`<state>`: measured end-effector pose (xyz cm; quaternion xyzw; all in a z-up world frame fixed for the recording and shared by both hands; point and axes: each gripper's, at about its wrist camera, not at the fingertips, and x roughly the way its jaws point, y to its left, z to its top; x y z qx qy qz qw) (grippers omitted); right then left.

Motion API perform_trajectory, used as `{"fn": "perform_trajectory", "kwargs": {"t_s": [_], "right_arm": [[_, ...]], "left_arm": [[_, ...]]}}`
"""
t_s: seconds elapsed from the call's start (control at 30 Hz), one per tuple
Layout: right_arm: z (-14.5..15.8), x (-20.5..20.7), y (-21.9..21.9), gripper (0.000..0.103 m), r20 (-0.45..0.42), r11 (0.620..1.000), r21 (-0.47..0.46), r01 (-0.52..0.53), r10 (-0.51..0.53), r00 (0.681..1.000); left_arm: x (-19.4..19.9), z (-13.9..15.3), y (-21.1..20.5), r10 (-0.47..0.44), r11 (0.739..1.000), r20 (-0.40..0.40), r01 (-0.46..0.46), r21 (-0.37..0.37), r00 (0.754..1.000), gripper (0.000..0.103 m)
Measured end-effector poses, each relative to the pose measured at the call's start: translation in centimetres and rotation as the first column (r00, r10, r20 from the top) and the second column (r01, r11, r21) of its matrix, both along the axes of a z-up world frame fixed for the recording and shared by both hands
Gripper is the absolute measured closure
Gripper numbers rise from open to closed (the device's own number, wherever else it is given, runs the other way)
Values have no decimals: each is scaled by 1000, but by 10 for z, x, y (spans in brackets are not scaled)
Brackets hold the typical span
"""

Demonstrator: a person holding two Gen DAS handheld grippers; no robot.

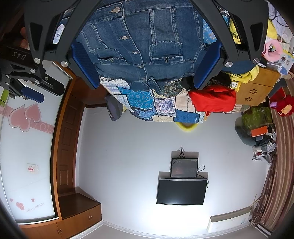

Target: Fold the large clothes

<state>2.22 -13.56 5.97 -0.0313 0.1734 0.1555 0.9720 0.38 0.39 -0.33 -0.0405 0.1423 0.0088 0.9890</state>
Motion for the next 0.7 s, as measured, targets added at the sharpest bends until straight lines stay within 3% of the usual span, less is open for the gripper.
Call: {"fn": "perform_trajectory", "kwargs": {"t_s": [0.7], "right_arm": [[0,1,0,13,0,1000,-1,-1,1,1000]], "left_arm": [[0,1,0,6,1000,-5,-7,-4,1000,0]]}}
